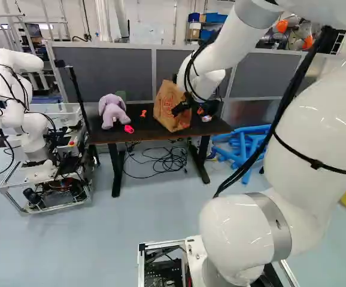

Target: Pick up the bag on the ground and place it on the table

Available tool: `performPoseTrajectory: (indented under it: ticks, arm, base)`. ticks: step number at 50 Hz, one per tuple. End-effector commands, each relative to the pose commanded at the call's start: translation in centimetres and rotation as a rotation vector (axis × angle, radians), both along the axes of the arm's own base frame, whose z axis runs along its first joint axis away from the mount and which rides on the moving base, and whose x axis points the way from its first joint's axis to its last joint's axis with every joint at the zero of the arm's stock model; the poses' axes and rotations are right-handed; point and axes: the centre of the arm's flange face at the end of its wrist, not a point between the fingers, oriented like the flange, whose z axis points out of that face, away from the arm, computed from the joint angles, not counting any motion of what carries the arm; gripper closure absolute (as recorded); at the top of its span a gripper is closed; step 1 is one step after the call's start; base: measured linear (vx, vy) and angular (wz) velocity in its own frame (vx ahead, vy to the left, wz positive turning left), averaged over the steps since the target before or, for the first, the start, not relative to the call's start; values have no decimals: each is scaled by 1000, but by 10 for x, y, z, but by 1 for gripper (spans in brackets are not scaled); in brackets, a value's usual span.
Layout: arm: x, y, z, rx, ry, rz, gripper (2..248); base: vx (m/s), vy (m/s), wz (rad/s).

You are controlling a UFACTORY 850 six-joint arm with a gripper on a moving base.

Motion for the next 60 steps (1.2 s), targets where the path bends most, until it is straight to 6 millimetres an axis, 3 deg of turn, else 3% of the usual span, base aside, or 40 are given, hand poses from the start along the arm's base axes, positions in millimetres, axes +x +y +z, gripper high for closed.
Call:
performPoseTrajectory:
  ticks: [29,60]
  arm:
    - [-65,-1,-48,43,-202,-47,3]
    - [-123,-1,-81,88,-358,-72,3]
  base:
    - [0,0,0]
    - [0,0,0]
